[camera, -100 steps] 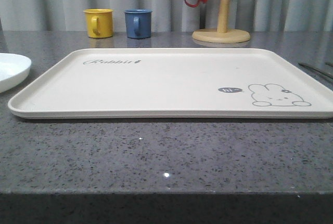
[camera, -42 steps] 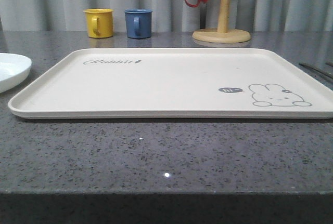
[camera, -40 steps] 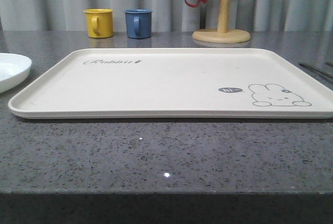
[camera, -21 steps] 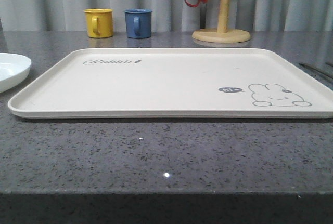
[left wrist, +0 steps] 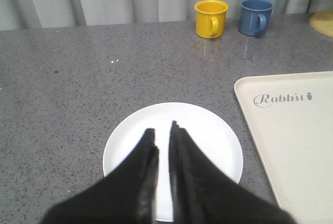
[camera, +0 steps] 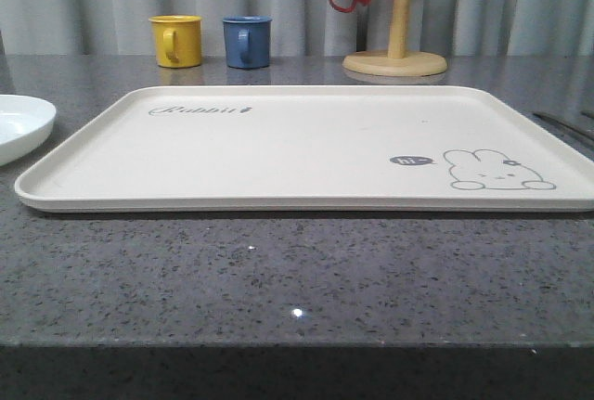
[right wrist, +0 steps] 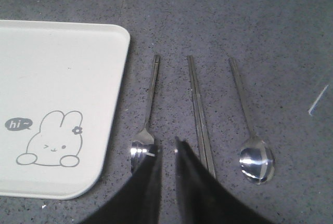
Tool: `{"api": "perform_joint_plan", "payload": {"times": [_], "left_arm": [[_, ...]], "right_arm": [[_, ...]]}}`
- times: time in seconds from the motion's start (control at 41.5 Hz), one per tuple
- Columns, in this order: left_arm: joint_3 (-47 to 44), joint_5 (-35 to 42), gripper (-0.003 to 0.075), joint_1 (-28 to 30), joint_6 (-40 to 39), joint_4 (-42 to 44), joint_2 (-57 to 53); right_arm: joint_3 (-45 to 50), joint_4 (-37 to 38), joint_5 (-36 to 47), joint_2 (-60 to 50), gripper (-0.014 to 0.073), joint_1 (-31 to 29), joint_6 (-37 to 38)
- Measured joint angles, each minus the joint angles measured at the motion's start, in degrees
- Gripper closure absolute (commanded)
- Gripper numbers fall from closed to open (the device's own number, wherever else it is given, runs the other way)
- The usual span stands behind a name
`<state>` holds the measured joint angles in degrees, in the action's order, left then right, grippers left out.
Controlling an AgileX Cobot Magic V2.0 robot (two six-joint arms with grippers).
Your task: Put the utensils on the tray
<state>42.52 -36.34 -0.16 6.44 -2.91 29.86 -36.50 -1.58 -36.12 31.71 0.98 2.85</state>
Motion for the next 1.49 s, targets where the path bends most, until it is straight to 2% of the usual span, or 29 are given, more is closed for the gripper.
{"api": "perform_joint_plan", "payload": {"times": [0.024,0.096,0.145,0.289,0.458,0.578,0.627,0.723,0.843,0.964,1.133,1.349,1.398,1.494], "left_arm": [[0.0,-0.27,0.0381,0.0,0.0,0.29,0.32],[0.0,-0.75,0.0202,0.0,0.0,1.36,1.23],[0.0,-1.09,0.0174,0.0,0.0,2.13,1.88],[1.63,-6.94,0.0174,0.0,0.0,3.21,6.84],[6.24,-17.45,0.0174,0.0,0.0,4.7,18.6],[7.85,-19.77,0.0174,1.47,0.0,4.7,25.36],[8.55,-19.77,0.0174,3.12,0.0,3.98,27.6],[9.9,-18.16,0.0175,10.41,1.58,-0.57,31.93],[10.82,-15.86,0.0175,19.52,10.53,-13.21,37.73],[10.82,-13.32,0.0175,25.25,19.77,-26.01,43.66],[10.94,-10.54,0.0175,25.99,23.49,-31.75,48.8],[11.08,-9.13,0.0177,26.09,25.83,-33.44,53.3],[11.18,-9.13,0.0195,26.09,26.11,-33.78,53.72],[11.45,-9.13,0.0304,26.09,26.16,-33.91,54.1]], "right_arm": [[0.0,0.0,0.0,0.0,0.0205,0.0,0.0],[0.0,0.0,-0.39,0.0,0.0112,0.0,0.0],[0.0,0.0,-0.59,0.0,0.0113,0.0,0.0],[0.0,0.0,-0.84,0.0,0.0117,0.0,0.0],[0.0,0.0,-0.84,0.0,0.0117,0.0,0.0],[0.0,0.0,-0.84,0.0,0.0117,0.0,0.0],[0.0,0.0,-0.84,0.0,0.0117,0.0,0.0],[0.0,0.0,-0.92,0.0,0.0117,0.0,0.0],[0.0,0.0,-0.92,0.0,0.0117,0.0,0.0],[0.0,0.0,-0.92,0.0,0.0117,0.0,0.0],[0.0,0.0,-0.92,0.0,0.0117,0.0,0.0],[0.0,0.0,-0.96,0.0,0.0117,0.0,0.0],[0.0,0.0,-0.96,0.0,0.0117,0.0,0.0],[0.0,0.0,-0.96,0.0,0.0117,0.0,0.0]]}}
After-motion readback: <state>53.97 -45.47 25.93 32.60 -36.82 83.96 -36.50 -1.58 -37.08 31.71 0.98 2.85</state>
